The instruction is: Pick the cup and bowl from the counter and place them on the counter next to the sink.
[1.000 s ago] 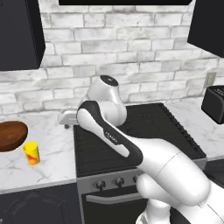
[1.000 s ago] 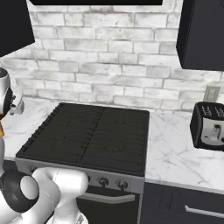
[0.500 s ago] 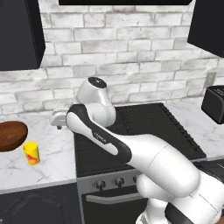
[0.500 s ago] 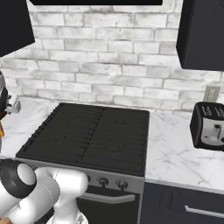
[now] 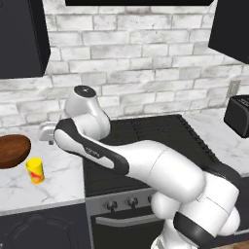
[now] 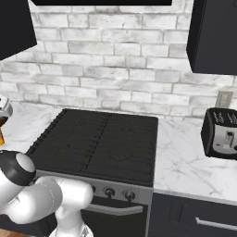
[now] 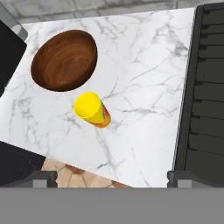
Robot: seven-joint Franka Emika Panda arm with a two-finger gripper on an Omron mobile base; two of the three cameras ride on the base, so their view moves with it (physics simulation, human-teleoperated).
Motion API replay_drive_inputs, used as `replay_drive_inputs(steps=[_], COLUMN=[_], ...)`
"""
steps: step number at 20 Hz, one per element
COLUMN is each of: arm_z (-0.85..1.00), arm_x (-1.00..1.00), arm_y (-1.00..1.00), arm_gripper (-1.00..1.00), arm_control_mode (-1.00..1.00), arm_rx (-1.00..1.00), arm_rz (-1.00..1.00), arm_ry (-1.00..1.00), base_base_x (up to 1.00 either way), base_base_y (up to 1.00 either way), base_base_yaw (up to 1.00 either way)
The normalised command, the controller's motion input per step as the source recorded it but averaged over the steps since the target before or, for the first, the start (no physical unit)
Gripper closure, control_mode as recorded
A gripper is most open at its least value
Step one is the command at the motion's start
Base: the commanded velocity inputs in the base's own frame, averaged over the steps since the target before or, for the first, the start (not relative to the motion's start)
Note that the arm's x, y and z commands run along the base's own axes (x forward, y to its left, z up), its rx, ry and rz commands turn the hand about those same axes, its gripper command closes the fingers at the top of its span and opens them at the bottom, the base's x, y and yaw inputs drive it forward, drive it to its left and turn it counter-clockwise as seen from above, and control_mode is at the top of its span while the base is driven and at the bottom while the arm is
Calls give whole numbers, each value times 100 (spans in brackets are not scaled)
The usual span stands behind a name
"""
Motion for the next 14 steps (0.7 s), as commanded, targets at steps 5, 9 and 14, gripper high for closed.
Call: replay_drive_inputs(steps=[5, 9, 14], arm_z=[-3, -15, -22], arm_x=[11, 19, 23], arm_y=[25, 15, 13], arm_gripper=[-100, -100, -100], arm_control_mode=[-100, -100, -100], arm_rx=[-1, 0, 0], arm_rz=[0, 0, 0], arm_ry=[0, 0, 0], base_base_x=[0, 0, 0], base_base_y=[0, 0, 0], base_base_yaw=[0, 0, 0])
